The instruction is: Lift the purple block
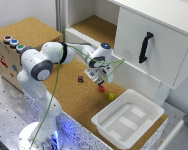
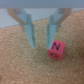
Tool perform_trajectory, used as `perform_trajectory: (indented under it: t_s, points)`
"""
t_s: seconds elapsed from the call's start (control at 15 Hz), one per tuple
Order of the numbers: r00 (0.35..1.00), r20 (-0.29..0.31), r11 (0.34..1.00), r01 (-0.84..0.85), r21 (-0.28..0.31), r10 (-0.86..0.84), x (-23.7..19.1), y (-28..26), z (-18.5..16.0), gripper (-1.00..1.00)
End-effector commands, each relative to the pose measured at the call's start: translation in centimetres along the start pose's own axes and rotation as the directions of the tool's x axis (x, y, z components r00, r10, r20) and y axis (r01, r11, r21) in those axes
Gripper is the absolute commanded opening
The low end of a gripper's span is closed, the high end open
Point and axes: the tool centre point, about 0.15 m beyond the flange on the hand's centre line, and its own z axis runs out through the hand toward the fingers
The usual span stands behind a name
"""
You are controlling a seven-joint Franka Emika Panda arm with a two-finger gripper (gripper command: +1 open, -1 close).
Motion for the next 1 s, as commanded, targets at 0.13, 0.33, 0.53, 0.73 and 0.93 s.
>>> perform_trajectory:
  t_s: [0.13, 0.33, 0.53, 0.73, 0.93]
  points:
    - [1.000, 0.004, 0.999, 0.030, 0.031, -0.030, -0.3, -2.4, -0.4, 1.00]
    - [1.000, 0.004, 0.999, 0.030, 0.031, -0.030, -0.3, -2.4, -0.4, 1.00]
    - [1.000, 0.004, 0.999, 0.030, 0.031, -0.030, -0.3, -2.4, -0.4, 1.00]
    - [0.996, -0.011, 0.995, 0.083, -0.047, -0.084, 0.9, -4.2, -0.4, 1.00]
    - [0.999, -0.003, 0.995, 0.036, -0.097, -0.036, 0.5, -6.4, -1.2, 1.00]
